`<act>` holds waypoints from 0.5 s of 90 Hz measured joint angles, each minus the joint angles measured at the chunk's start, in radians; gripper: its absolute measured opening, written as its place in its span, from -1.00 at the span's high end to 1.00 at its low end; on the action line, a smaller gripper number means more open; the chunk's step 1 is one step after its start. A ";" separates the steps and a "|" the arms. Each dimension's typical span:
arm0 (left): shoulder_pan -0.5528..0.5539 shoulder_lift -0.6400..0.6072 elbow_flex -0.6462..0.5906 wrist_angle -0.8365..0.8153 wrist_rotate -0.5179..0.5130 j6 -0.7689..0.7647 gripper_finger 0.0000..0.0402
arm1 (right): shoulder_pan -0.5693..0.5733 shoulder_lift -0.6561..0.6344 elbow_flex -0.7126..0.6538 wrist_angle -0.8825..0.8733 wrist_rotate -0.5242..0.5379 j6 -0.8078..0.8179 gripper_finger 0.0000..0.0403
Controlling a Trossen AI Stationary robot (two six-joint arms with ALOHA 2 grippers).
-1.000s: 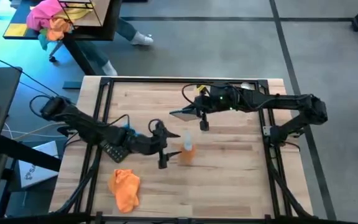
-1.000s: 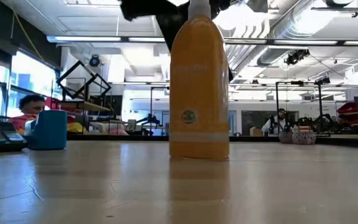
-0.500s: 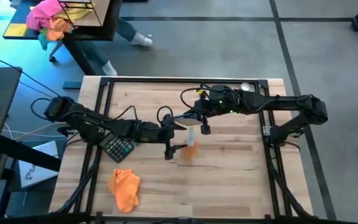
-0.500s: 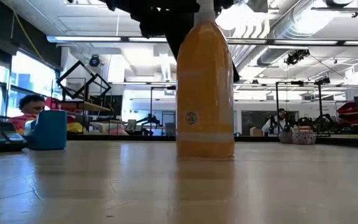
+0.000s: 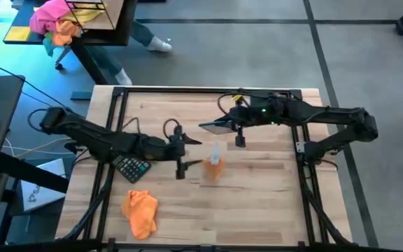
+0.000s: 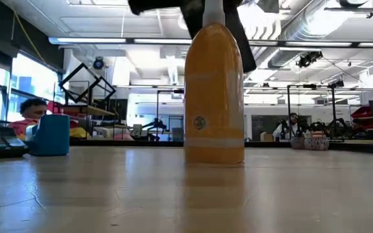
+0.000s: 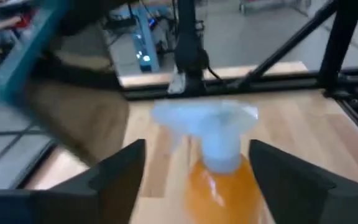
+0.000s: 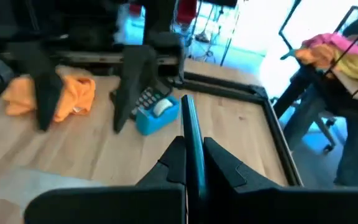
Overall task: Apply microfiber cloth
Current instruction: Spray the blue phone using the orange spray bottle
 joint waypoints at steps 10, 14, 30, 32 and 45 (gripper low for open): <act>0.013 0.001 0.001 0.023 0.039 0.016 0.20 | 0.005 -0.015 0.000 -0.004 0.000 0.001 1.00; 0.025 0.014 0.001 0.049 0.034 0.016 0.31 | 0.007 -0.017 0.000 -0.007 0.000 0.001 1.00; 0.071 0.073 0.001 0.149 0.068 -0.032 0.40 | 0.008 -0.018 0.000 -0.012 0.000 0.013 1.00; 0.073 0.079 0.001 0.163 0.078 -0.032 0.38 | 0.008 -0.018 0.000 -0.013 0.001 0.013 1.00; 0.078 0.095 0.000 0.283 0.055 -0.012 0.26 | 0.008 -0.018 0.000 -0.020 0.018 0.013 1.00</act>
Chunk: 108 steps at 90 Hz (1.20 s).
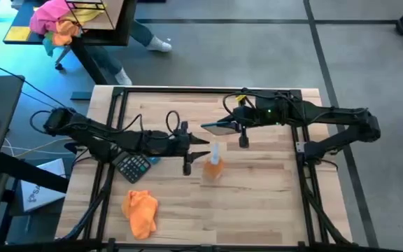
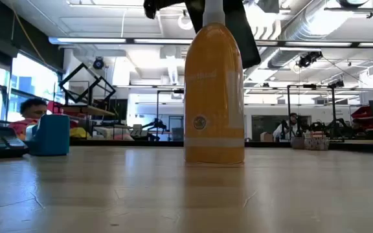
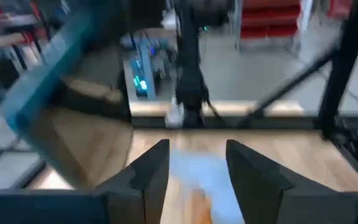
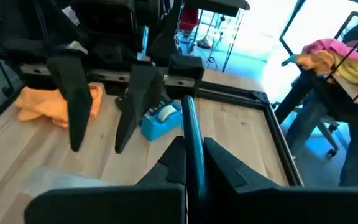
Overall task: Apply microfiber cloth
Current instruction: Spray the blue phone using the orange spray bottle
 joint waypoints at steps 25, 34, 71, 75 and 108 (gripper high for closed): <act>-0.001 -0.001 0.001 0.001 0.063 -0.009 0.22 | 0.000 0.000 0.000 -0.006 0.006 0.001 1.00; 0.000 -0.001 0.000 -0.025 0.038 -0.018 0.17 | 0.000 0.000 0.000 -0.015 0.005 0.008 1.00; -0.004 -0.004 0.000 -0.092 0.018 -0.069 -0.50 | 0.000 0.002 0.000 -0.036 0.005 0.034 1.00; -0.006 -0.004 0.000 -0.110 0.027 -0.069 -0.55 | 0.000 0.002 0.000 -0.036 0.005 0.034 1.00; 0.007 0.008 -0.121 0.013 0.103 -0.087 -0.63 | 0.000 0.002 0.000 -0.038 0.005 0.045 1.00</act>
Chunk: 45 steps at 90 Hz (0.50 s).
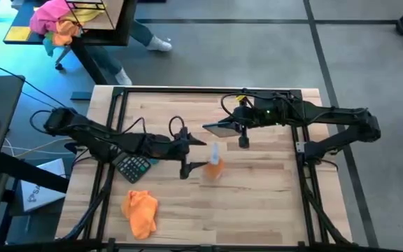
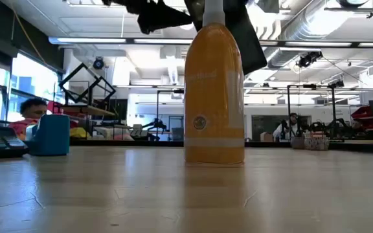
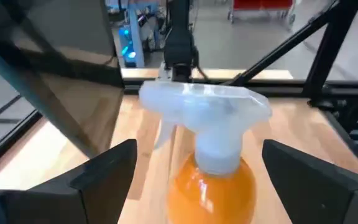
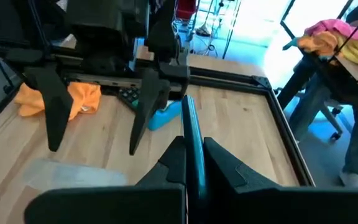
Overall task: Apply microfiber cloth
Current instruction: Spray the blue phone using the orange spray bottle
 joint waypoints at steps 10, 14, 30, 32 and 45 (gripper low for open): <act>0.038 0.017 -0.061 0.162 0.045 0.000 -0.63 | 0.000 0.000 0.000 0.001 0.000 0.000 1.00; 0.056 0.035 -0.064 0.192 0.081 0.000 -0.63 | 0.000 0.000 0.000 0.001 0.000 0.003 1.00; 0.111 0.120 -0.064 0.268 0.189 0.009 -0.63 | 0.000 0.000 0.000 0.002 -0.004 0.033 1.00; 0.117 0.125 -0.064 0.271 0.200 0.005 -0.63 | 0.000 0.000 0.000 0.002 -0.005 0.037 1.00; 0.131 0.122 -0.063 0.243 0.222 0.004 -0.63 | 0.000 0.000 0.000 0.001 -0.005 0.050 1.00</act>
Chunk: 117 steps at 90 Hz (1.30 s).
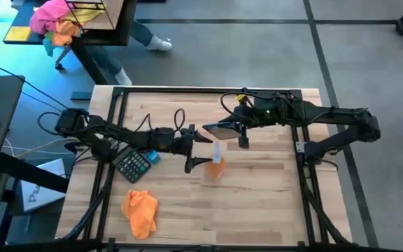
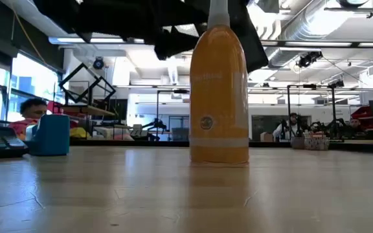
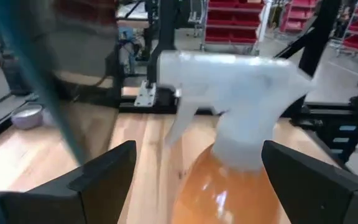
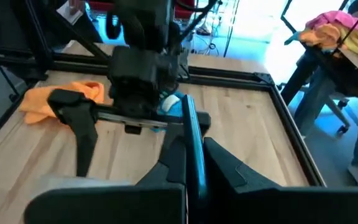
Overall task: Apply microfiber cloth
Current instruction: Spray the blue phone using the orange spray bottle
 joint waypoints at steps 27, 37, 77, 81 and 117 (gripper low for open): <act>-0.031 -0.266 0.000 -0.239 -0.010 -0.056 -0.63 | 0.012 0.000 0.000 0.003 0.000 -0.005 1.00; -0.038 -0.358 0.002 -0.241 -0.010 -0.089 -0.63 | 0.028 0.000 0.000 0.028 0.000 -0.006 1.00; -0.084 -0.430 0.001 -0.339 0.035 -0.042 -0.63 | 0.085 -0.001 0.000 0.066 0.012 -0.027 1.00; -0.094 -0.429 0.001 -0.352 0.035 -0.039 -0.63 | 0.085 -0.001 0.000 0.066 0.012 -0.027 1.00; -0.172 -0.429 0.001 -0.339 -0.071 0.027 -0.63 | 0.083 -0.001 0.000 0.061 0.013 -0.035 1.00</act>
